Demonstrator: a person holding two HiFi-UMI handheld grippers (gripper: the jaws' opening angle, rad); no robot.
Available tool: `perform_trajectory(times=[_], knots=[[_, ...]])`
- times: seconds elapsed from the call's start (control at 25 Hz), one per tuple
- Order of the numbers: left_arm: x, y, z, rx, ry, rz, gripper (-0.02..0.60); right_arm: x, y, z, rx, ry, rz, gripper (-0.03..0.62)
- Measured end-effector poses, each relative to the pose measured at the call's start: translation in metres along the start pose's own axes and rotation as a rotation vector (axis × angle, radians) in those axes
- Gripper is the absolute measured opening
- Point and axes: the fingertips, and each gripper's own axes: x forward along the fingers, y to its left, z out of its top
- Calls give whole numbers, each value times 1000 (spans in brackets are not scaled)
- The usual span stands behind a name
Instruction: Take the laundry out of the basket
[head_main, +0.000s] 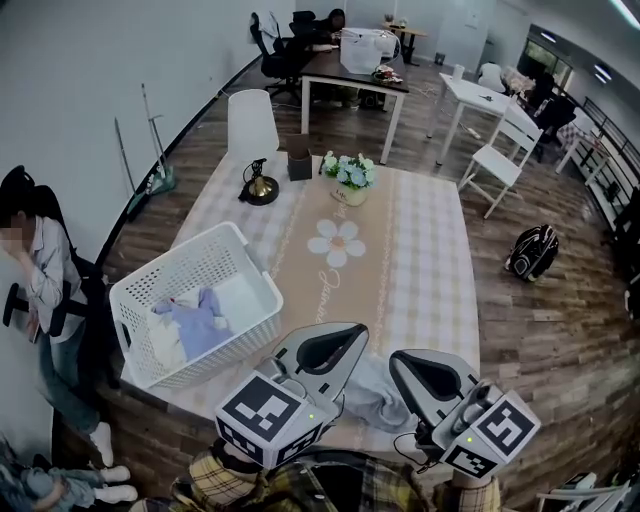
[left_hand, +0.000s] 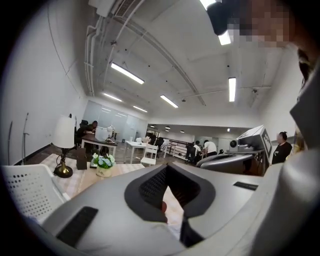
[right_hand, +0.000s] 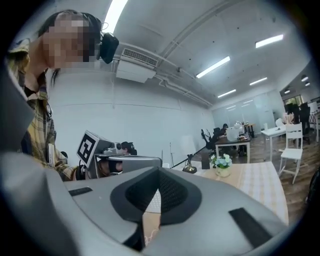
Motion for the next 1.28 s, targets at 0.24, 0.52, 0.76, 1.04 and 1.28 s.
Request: perform_trajectory(times=[0.24,0.52,0.76,1.04,1.28], knots=[[-6,-9,15,1,-12,10,26,4,12,12,-62,-7,15,14],[-10,-9,15,18,-11,14,26,7,12,7,-13,-8,42,14],[-9,-14,15,24,-2,4,26,4,11,4,2,2,53,14],[-10,-22,16,15,-6,-5,25,1,14,-1,27,16,66,14],[-10,-31,15,19,2,-7,25,-3,18,-4,35,21,89,14]])
